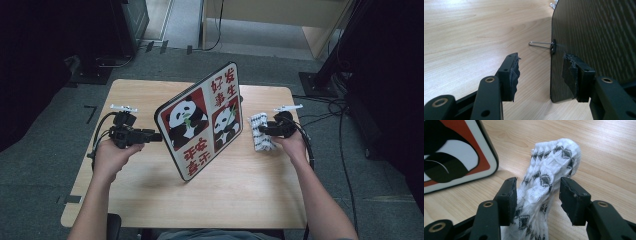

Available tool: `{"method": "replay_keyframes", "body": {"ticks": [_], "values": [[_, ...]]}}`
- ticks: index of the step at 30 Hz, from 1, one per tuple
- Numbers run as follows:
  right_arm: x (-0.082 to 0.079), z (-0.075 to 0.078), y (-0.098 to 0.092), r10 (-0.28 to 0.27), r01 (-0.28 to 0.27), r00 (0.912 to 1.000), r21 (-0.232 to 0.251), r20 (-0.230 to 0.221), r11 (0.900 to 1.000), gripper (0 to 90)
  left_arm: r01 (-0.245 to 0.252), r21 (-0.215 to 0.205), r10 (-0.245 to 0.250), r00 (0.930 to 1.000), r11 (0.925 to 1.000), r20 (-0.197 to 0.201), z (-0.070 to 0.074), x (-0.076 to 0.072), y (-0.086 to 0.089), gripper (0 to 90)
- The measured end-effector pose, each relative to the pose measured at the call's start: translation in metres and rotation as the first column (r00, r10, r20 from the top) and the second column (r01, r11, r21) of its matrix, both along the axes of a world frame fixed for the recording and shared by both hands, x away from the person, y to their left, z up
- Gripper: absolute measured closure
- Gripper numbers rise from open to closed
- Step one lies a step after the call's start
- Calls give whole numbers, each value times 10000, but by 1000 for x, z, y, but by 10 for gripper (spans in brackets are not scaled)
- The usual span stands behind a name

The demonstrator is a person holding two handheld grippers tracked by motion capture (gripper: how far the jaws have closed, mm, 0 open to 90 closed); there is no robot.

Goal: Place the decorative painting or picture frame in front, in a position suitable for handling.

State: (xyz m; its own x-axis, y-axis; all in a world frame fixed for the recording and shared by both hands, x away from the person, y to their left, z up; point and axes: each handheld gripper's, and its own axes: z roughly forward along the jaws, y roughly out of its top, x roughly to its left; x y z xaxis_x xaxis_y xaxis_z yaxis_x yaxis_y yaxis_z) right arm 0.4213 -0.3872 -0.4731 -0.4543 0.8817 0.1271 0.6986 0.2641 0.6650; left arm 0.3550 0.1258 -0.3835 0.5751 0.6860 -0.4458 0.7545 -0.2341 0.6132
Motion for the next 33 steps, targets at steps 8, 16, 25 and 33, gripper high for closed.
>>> {"method": "replay_keyframes", "body": {"ticks": [8,16,25,33], "values": [[4,-10,7,-56,49,9996,-241,-290,9997,577,17,-129,-17,10000,9999,-24,-8,-6,3,475],[6,-19,6,16,-29,9965,-155,-830,9999,679,142,24,-142,9999,9999,0,-11,-14,1,475],[8,-15,3,149,-110,9925,331,-1211,9994,808,367,30,-367,9993,9993,81,-13,-25,-4,472],[5,-2,7,452,-402,9907,410,-1280,9983,810,418,-214,-417,9991,9989,71,-13,-34,-2,466]]}}
